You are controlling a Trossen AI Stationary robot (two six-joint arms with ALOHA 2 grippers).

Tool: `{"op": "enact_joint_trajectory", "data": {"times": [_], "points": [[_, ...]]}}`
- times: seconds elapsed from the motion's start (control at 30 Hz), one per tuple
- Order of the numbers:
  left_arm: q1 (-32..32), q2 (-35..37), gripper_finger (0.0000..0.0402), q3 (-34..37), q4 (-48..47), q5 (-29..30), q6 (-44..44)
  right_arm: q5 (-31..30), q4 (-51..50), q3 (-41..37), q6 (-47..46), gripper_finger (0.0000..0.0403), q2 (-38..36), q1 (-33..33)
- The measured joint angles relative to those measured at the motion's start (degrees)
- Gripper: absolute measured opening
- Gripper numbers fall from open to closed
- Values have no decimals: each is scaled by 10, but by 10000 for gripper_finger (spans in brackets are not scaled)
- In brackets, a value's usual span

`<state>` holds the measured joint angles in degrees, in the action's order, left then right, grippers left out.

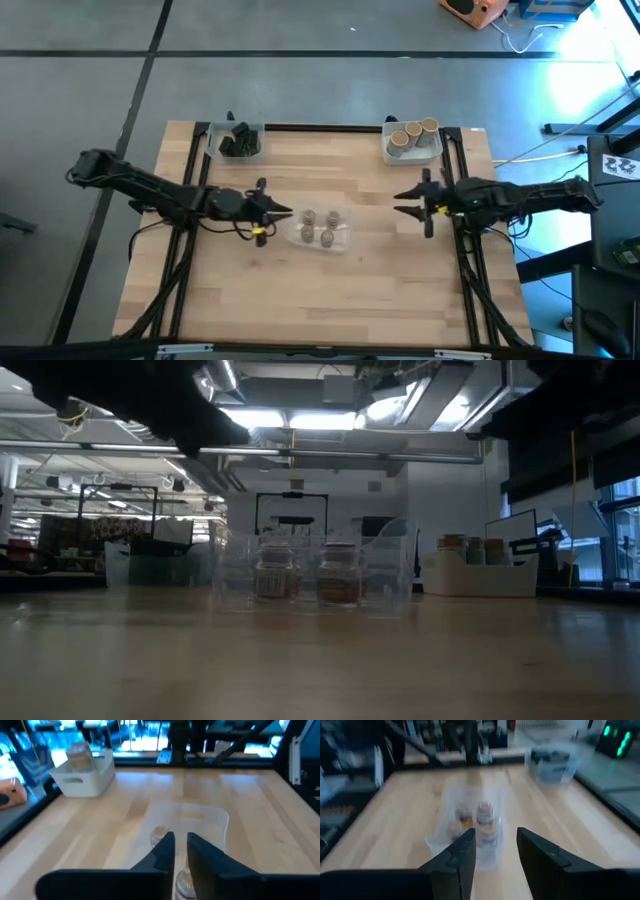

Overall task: Sort spices by type
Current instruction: Return to Home Position

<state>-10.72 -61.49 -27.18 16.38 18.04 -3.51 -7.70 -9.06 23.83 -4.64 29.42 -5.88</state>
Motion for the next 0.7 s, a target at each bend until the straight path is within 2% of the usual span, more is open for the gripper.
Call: {"op": "enact_joint_trajectory", "data": {"times": [0.17,0.3,0.7], "points": [[0,100,6,50,1,-3,18,27,27,-43,-7,142,-71,4],[0,190,3,99,4,-3,20,38,62,-75,-9,142,-108,4],[0,407,4,197,-26,-3,-7,18,118,-133,-10,141,-131,3]]}}
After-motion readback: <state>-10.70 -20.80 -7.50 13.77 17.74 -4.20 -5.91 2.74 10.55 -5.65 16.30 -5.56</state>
